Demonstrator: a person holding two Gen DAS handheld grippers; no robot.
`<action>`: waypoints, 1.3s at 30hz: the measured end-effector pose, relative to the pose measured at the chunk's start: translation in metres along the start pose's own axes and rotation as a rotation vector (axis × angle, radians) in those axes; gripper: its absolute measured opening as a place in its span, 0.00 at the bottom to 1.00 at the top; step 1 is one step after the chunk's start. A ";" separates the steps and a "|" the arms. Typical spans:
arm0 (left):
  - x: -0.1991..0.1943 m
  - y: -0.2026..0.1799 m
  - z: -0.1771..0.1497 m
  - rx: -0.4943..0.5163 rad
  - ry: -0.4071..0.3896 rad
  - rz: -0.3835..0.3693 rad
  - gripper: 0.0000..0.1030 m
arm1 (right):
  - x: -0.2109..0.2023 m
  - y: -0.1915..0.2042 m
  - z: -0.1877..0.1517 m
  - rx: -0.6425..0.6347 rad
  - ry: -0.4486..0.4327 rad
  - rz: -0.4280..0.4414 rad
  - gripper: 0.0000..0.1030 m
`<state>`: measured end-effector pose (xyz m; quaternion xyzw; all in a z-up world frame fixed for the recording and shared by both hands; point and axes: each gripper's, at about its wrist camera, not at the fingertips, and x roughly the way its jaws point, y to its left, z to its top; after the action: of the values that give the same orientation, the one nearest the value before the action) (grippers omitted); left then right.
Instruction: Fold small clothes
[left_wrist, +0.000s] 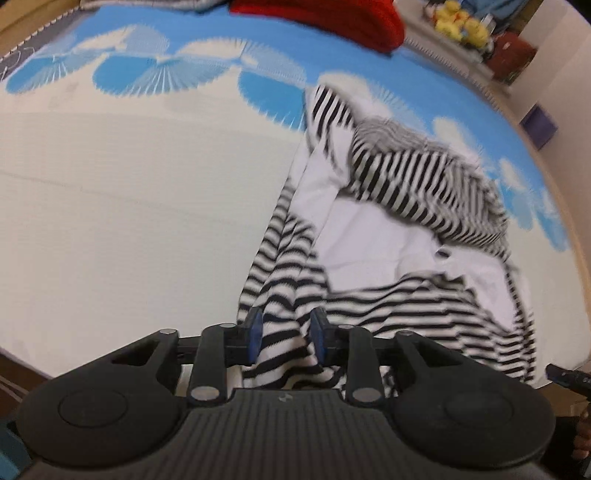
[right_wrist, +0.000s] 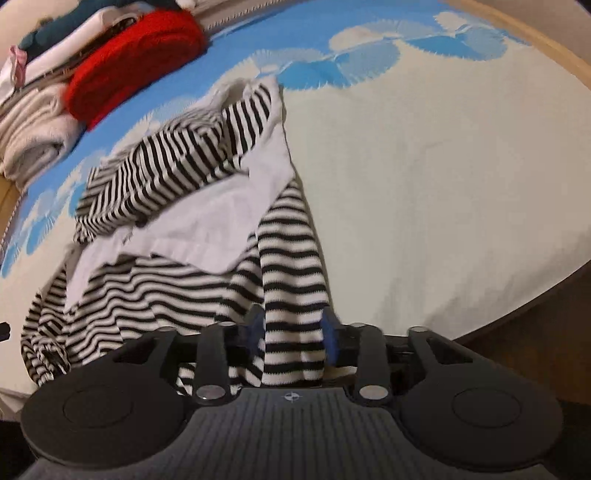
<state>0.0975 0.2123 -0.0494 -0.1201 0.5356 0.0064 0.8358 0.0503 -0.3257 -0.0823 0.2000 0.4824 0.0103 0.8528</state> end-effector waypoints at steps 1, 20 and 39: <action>0.006 -0.003 0.000 0.011 0.024 0.018 0.43 | 0.004 0.000 -0.001 0.001 0.015 -0.002 0.45; 0.059 -0.015 -0.013 0.102 0.250 0.096 0.52 | 0.065 0.017 -0.024 -0.160 0.295 -0.100 0.49; -0.037 -0.063 -0.038 0.170 -0.011 -0.028 0.04 | -0.090 -0.019 0.037 -0.067 -0.117 0.147 0.03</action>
<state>0.0565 0.1481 -0.0195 -0.0563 0.5280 -0.0500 0.8459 0.0292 -0.3745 0.0010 0.2066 0.4150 0.0774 0.8826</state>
